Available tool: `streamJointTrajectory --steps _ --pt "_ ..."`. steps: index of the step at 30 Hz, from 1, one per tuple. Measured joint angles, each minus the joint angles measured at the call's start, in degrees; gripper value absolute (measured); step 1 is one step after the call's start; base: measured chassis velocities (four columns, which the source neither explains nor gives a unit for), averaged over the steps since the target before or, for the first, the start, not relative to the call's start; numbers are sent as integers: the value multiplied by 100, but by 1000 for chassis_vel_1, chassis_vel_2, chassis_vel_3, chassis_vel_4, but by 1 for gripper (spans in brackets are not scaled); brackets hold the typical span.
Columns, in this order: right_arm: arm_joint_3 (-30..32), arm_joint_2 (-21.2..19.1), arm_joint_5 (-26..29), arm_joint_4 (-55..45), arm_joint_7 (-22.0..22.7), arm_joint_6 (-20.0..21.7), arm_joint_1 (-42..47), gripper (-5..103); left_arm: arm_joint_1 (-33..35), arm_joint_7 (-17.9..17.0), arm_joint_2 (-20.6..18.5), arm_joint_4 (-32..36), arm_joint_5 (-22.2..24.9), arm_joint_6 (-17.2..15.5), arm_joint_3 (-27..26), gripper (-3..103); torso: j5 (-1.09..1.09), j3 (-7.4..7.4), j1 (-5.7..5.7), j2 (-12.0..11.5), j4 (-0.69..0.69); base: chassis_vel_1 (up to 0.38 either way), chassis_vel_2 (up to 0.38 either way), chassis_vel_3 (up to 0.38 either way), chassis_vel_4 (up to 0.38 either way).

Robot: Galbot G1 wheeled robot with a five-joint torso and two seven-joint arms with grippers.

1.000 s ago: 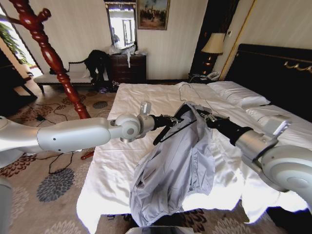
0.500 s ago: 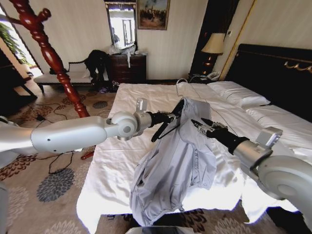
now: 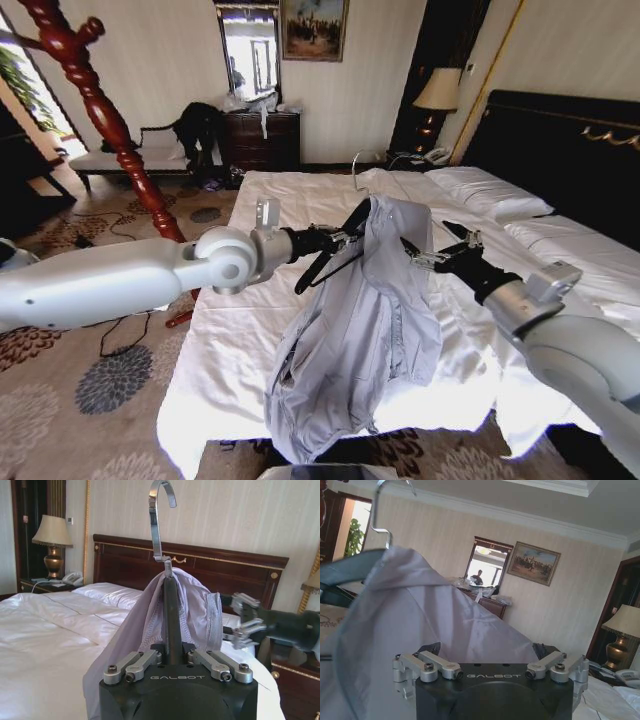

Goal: Pick up the clothes from the bed and hang them on the clothes hanger.

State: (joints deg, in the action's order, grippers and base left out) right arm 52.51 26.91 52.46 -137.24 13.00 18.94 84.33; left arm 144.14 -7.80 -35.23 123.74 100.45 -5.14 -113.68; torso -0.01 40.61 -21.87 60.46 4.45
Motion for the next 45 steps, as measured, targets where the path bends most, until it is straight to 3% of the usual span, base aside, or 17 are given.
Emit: streamJointTrajectory --steps 8,11,18,23,28,30,36,39,41,44,45 --pt "-97 -163 -314 195 -75 -1 -46 100 -379 185 564 583 -197 13 414 16 1 0 0 0 2 0 0 0 0" --pt "-103 -290 -401 184 -93 0 -44 100 -702 365 893 843 -270 14 823 16 0 0 0 1 -1 0 0 0 0" --pt "-143 -466 -633 82 -227 10 55 100 -692 397 826 936 -425 90 921 16 2 0 0 0 5 0 0 0 0" --pt "-135 -629 -879 -15 -284 12 106 100 -710 398 817 988 -429 92 946 16 0 0 0 0 -1 0 0 0 0" --pt "-110 -758 -1176 -16 -300 -52 92 102 -766 399 823 1046 -435 93 1052 16 3 0 0 0 3 0 0 0 0" --pt "-104 -808 -1221 -15 -328 -104 96 93 -782 399 834 1062 -446 95 1107 16 1 0 0 0 1 0 0 0 0" --pt "-105 -839 -1275 -17 -402 -181 112 78 -777 400 815 1052 -462 95 1131 16 1 0 0 0 2 0 0 0 0" --pt "-117 -804 -1341 -13 -419 -219 138 61 -776 404 805 1028 -459 96 1130 16 2 0 0 0 2 0 0 0 0" --pt "-119 -794 -1364 -8 -419 -223 143 61 -775 405 805 1027 -457 96 1130 16 1 0 0 0 1 0 0 0 0" --pt "-121 -773 -1469 22 -417 -245 149 44 -760 418 824 1012 -459 96 1128 16 2 1 0 0 1 0 0 0 0" --pt "-121 -773 -1469 22 -417 -245 149 44 -760 418 824 1012 -459 96 1128 16 2 1 0 0 1 0 0 0 0"
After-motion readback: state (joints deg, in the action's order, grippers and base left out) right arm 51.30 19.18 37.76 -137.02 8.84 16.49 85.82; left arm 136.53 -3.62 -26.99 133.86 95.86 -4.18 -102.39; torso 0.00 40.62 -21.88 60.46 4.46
